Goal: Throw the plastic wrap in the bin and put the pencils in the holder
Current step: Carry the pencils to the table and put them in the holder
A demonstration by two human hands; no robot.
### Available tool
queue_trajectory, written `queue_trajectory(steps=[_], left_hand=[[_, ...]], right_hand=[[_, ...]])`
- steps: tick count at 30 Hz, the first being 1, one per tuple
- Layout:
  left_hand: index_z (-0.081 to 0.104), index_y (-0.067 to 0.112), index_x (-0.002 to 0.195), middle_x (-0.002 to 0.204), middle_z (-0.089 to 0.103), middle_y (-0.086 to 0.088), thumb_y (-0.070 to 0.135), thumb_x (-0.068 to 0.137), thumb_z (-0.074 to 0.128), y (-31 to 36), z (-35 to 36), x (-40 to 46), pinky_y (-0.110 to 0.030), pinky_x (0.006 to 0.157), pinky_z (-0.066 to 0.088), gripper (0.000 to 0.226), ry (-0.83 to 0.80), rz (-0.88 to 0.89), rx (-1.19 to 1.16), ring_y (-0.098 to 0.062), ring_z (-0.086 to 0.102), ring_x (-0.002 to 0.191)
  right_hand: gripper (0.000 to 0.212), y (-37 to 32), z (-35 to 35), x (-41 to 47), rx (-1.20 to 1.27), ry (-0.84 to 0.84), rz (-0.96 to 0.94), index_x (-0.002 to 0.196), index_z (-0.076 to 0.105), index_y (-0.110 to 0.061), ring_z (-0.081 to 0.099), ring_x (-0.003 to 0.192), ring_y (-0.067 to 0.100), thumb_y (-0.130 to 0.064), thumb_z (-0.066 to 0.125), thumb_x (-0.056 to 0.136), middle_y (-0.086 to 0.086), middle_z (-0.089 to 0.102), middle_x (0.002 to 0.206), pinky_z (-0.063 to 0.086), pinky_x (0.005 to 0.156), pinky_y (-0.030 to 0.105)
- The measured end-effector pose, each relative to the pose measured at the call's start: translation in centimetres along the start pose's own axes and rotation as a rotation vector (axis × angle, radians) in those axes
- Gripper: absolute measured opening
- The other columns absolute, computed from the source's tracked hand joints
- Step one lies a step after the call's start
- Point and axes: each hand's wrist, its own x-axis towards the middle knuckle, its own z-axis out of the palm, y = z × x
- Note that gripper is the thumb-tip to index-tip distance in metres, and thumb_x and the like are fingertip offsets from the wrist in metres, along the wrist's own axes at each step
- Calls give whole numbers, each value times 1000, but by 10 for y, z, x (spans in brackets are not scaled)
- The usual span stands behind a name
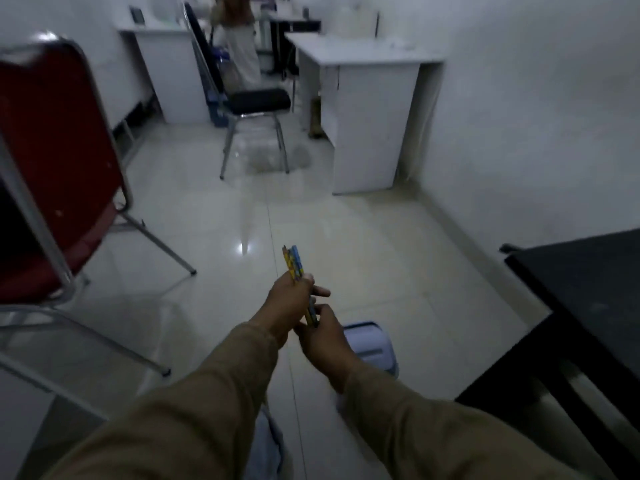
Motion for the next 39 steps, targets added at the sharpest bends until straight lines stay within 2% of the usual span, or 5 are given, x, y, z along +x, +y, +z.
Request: queue_trajectory(steps=[4, 14, 19, 26, 39], left_hand=[[50, 11, 125, 104, 74, -5, 31, 101, 41, 94, -6, -34, -44, 94, 51, 33, -64, 174, 151, -28, 64, 101], [57, 4, 119, 116, 72, -10, 14, 97, 47, 247, -18, -127, -50, 98, 46, 26, -418, 419, 112, -30, 63, 116], [57, -4, 112, 106, 70, -19, 14, 98, 48, 274, 6, -147, -41, 89, 56, 25, -267, 551, 112, -28, 68, 103], [62, 5, 101, 90, 72, -9, 13, 96, 52, 306, 39, -157, -38, 87, 55, 14, 20, 693, 85, -24, 69, 94], [58, 8, 118, 103, 72, -6, 8, 91, 59, 351, 74, -185, -21, 60, 56, 27, -289, 684, 280, -11, 68, 92]], right_hand=[[25, -88, -25, -26, 229, -43, -13, 72, 48, -15, 33, 45, 15, -28, 43, 93, 3, 40, 58, 26, 46, 26], [37, -211, -119, -98, 343, -647, -120, 54, 36, -22, 23, 39, 9, -23, 47, 90, -6, 29, 47, 15, 43, 23], [16, -236, -136, -120, 335, -436, -213, 78, 51, -16, 40, 52, 13, -25, 53, 90, 0, 43, 62, 36, 50, 24], [29, -247, -135, -134, -392, 456, -716, 119, 44, -14, 67, 85, 24, -32, 50, 98, 8, 67, 103, 58, 78, 44], [23, -277, -212, -191, -78, 24, -609, 125, 45, -20, 55, 71, 20, -23, 35, 105, 8, 56, 83, 55, 77, 42]])
